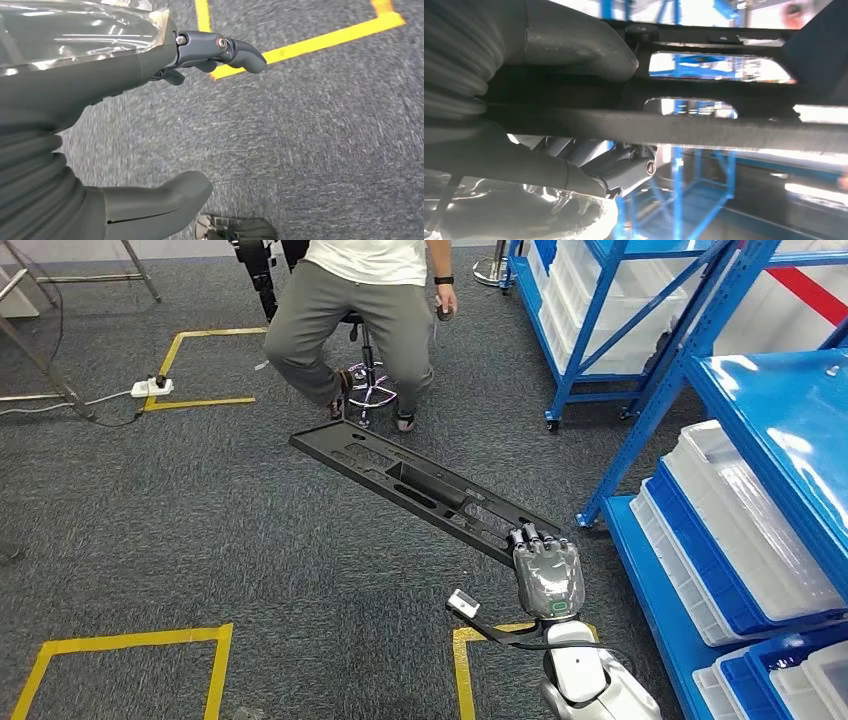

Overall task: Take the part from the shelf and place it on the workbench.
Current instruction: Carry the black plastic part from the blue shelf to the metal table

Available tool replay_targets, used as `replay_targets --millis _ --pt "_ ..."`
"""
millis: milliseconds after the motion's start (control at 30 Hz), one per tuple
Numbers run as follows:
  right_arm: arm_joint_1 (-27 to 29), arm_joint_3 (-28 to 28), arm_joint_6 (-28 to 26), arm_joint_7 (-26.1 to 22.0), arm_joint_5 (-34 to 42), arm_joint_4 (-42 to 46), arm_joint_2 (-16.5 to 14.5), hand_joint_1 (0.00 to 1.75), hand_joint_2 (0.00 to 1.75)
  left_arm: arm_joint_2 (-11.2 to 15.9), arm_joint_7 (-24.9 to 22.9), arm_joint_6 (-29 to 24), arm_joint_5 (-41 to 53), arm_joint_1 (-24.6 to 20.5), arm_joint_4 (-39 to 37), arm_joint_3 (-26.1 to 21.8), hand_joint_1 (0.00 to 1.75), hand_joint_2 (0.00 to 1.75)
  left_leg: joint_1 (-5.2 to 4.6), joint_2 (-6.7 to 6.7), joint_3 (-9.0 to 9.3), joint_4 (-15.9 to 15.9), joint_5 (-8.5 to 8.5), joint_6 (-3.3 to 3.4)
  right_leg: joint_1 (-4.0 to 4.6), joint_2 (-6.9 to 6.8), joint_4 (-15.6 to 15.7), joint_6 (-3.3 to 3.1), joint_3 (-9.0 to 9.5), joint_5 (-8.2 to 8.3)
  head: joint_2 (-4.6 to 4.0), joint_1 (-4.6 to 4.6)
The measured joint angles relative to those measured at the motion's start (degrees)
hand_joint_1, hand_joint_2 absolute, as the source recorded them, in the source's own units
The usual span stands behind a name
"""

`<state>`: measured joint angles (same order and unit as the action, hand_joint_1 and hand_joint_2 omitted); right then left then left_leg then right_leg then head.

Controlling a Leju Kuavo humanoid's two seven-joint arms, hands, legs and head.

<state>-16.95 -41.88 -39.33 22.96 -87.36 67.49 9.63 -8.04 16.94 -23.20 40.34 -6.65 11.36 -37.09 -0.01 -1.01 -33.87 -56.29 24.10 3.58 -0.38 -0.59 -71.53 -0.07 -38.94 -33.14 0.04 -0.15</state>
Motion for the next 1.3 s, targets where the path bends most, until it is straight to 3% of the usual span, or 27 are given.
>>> replay_targets --millis 33,67,133,167,200,267,300,333,400,467,533,567,600,633,700,767,833,900,967,1033,1067,1100,1167,1200,1233,1300 --pt "0.12 0.28 -0.01 -0.90 0.00 -0.07 -0.16 1.75 1.75 -0.05 0.08 -0.05 -0.09 0.05 -0.01 0.00 0.00 1.75 0.02 -0.78 -0.02 -0.02 0.00 -0.01 -0.14 0.19 -2.55 0.19 -1.32 -0.66 0.00 0.08" --pt "0.23 0.65 -0.01 -1.88 0.00 -0.14 -0.39 1.75 1.75 -0.09 0.15 -0.11 -0.18 0.17 -0.01 -0.02 0.00 1.75 0.06 -1.56 -0.01 -0.06 0.02 -0.05 -0.30 0.27 -3.10 0.63 -1.69 -0.45 0.00 0.11" --pt "0.39 1.58 -0.01 -3.91 0.00 -0.31 -0.97 1.75 1.75 -0.10 0.26 -0.24 -0.42 0.43 -0.02 -0.11 0.00 1.75 0.24 -3.06 0.06 -0.30 0.17 -0.35 -0.84 0.75 2.21 1.98 0.62 2.34 0.00 0.20" --pt "0.39 2.05 -0.01 -4.72 0.00 -0.39 -1.29 1.75 1.75 -0.07 0.31 -0.28 -0.52 0.52 -0.02 -0.17 0.00 1.75 0.24 -3.74 -0.09 -0.71 0.38 -0.71 -1.21 1.78 6.40 2.59 2.47 3.99 0.00 0.30" --pt "0.38 2.45 -0.01 -5.31 0.00 -0.46 -1.67 1.75 1.75 -0.03 0.34 -0.31 -0.60 0.57 -0.02 -0.21 0.00 1.75 0.24 -4.36 -0.36 -1.19 0.63 -1.12 -1.46 2.62 9.71 2.81 3.98 5.24 0.00 0.34" --pt "0.40 3.13 -0.02 -6.22 0.01 -0.59 -2.44 1.75 1.75 0.07 0.40 -0.54 -0.67 0.71 -0.03 -0.25 0.00 1.75 0.27 -5.31 -1.07 -1.87 0.91 -1.91 -1.49 3.60 12.52 2.38 5.25 6.13 0.00 0.30" --pt "0.41 3.51 -0.03 -6.78 0.01 -0.65 -2.87 1.75 1.75 0.11 0.42 -0.72 -0.72 0.85 -0.03 -0.28 0.00 1.75 0.41 -5.70 -1.28 -1.90 0.90 -2.20 -1.34 3.13 12.47 1.86 5.32 6.19 0.00 0.22" --pt "0.39 4.04 -0.03 -7.50 0.01 -0.75 -3.33 1.75 1.75 0.20 0.43 -0.91 -0.77 1.07 -0.04 -0.36 0.00 1.75 0.56 -5.46 -1.41 -2.00 0.98 -2.48 -1.34 2.72 12.53 1.41 5.43 6.27 0.00 0.16" --pt "0.30 5.15 -0.03 -8.91 0.00 -1.02 -4.37 1.75 1.75 0.33 0.44 -1.13 -0.83 1.44 -0.04 -0.52 0.00 1.75 0.66 -3.00 -2.42 -4.36 2.44 -3.06 -1.39 1.83 12.77 0.44 5.80 6.28 0.00 -0.20" --pt "0.27 5.98 -0.03 -9.55 0.00 -1.32 -5.12 1.75 1.75 0.36 0.44 -1.17 -0.72 1.55 -0.04 -0.58 0.00 1.75 0.72 -0.10 -5.86 -11.21 5.83 -3.48 -1.06 0.70 12.87 -0.36 6.12 6.03 0.00 -0.60" --pt "0.26 6.52 -0.03 -9.64 0.00 -1.63 -5.51 1.75 1.75 0.33 0.36 -1.15 -0.58 1.62 -0.05 -0.57 0.00 1.75 0.83 0.66 -9.74 -17.92 8.16 -3.64 -0.62 -0.63 12.86 -0.76 6.23 5.80 0.00 -0.65" --pt "0.26 6.76 -0.03 -9.64 0.00 -1.78 -5.67 1.75 1.75 0.32 0.30 -1.14 -0.55 1.69 -0.06 -0.57 0.00 1.75 0.83 0.77 -10.45 -18.71 7.84 -3.59 -0.47 -1.24 12.86 -0.88 6.27 5.70 0.00 -0.66" --pt "0.26 6.94 -0.03 -9.63 0.00 -1.90 -5.79 1.75 1.75 0.31 0.24 -1.13 -0.51 1.77 -0.06 -0.58 0.00 1.75 0.80 0.91 -9.87 -17.12 6.44 -3.42 -0.34 -1.78 12.86 -0.95 6.34 5.60 0.00 -0.67" --pt "0.25 7.08 -0.03 -9.61 0.00 -1.98 -5.90 1.75 1.75 0.31 0.22 -1.09 -0.44 1.83 -0.06 -0.58 0.00 1.75 0.70 1.36 -8.18 -13.66 4.43 -3.10 -0.23 -2.26 12.87 -0.98 6.46 5.50 0.00 -0.66" --pt "0.21 7.28 -0.03 -9.48 0.00 -2.03 -6.04 1.75 1.75 0.36 0.25 -0.91 -0.26 1.78 -0.06 -0.59 0.00 1.75 0.12 3.64 -4.07 -5.86 1.38 -2.19 0.11 -3.09 12.89 -0.80 6.73 5.22 0.00 -0.60" --pt "0.15 7.47 -0.03 -9.28 0.00 -2.04 -6.11 1.75 1.75 0.39 0.46 -0.72 -0.19 1.67 -0.06 -0.59 0.00 1.75 -0.54 4.86 -2.35 -2.62 0.77 -1.59 0.31 -3.90 12.96 -0.39 6.92 4.94 0.00 -0.62" --pt "0.12 7.62 -0.03 -9.17 0.00 -2.04 -6.15 1.75 1.75 0.38 0.77 -0.65 -0.19 1.67 -0.06 -0.59 0.00 1.75 -0.58 3.70 -2.12 -2.07 0.54 -1.24 0.34 -4.57 13.07 0.13 7.03 4.68 0.00 -0.69" --pt "0.14 7.84 -0.04 -9.17 0.00 -2.02 -6.12 1.75 1.75 0.25 1.03 -0.62 -0.20 1.69 -0.05 -0.60 0.00 1.75 -0.26 2.60 -1.36 -1.00 0.00 -0.71 0.37 -3.16 11.32 0.32 6.47 3.58 0.00 -0.64" --pt "0.28 8.01 -0.05 -9.19 0.00 -2.05 -5.91 1.75 1.75 0.10 1.16 -0.54 -0.21 1.54 -0.05 -0.61 0.00 1.75 -0.04 1.42 -0.84 -0.42 -0.33 -0.36 0.17 -0.73 5.16 0.00 3.65 0.92 0.00 -0.47" --pt "0.56 8.19 -0.05 -9.35 0.00 -2.20 -5.69 1.75 1.75 0.02 1.19 -0.37 -0.21 1.41 -0.06 -0.61 0.00 1.75 0.01 -0.07 -0.81 -0.43 -0.36 -0.30 -0.15 0.17 -1.87 0.07 -0.19 -1.32 0.00 -0.26" --pt "0.66 8.36 -0.05 -9.60 0.01 -2.33 -5.61 1.75 1.75 -0.04 1.19 -0.31 -0.22 1.44 -0.06 -0.62 0.00 1.75 0.04 -0.86 -0.79 -0.47 -0.32 -0.35 -0.33 0.27 -3.02 0.49 -1.11 -1.25 0.00 -0.21" --pt "0.71 8.62 -0.05 -10.03 0.01 -2.45 -5.55 1.75 1.75 -0.07 1.22 -0.26 -0.22 1.50 -0.06 -0.62 0.00 1.75 0.11 -1.63 -0.76 -0.56 -0.26 -0.45 -0.53 0.33 -1.89 1.12 -0.94 -0.26 0.00 -0.18" --pt "0.68 9.37 -0.05 -11.33 0.02 -2.62 -5.46 1.75 1.75 -0.10 1.33 -0.21 -0.22 1.60 -0.06 -0.65 0.00 1.75 0.36 -3.05 -0.80 -1.08 0.06 -0.96 -1.14 1.07 5.55 2.59 2.06 3.31 0.00 -0.11" --pt "0.66 9.91 -0.05 -12.12 0.02 -2.66 -5.46 1.75 1.75 -0.09 1.45 -0.20 -0.21 1.60 -0.06 -0.68 0.00 1.75 0.35 -3.67 -0.97 -1.57 0.33 -1.37 -1.33 1.58 9.05 2.87 3.68 4.73 0.00 0.01" --pt "0.63 10.59 -0.07 -12.98 0.02 -2.68 -5.51 1.75 1.75 -0.08 1.66 -0.20 -0.17 1.61 -0.06 -0.76 0.00 1.75 0.32 -4.14 -1.20 -1.97 0.54 -1.76 -1.42 1.97 11.28 2.79 4.75 5.61 0.00 0.08" --pt "0.57 12.15 -0.10 -14.49 0.02 -2.72 -5.72 1.75 1.75 -0.09 2.18 -0.24 -0.09 1.70 -0.06 -0.97 0.00 1.75 0.26 -4.84 -1.61 -2.35 0.68 -2.35 -1.10 1.88 12.11 1.89 5.25 5.98 0.00 0.03"
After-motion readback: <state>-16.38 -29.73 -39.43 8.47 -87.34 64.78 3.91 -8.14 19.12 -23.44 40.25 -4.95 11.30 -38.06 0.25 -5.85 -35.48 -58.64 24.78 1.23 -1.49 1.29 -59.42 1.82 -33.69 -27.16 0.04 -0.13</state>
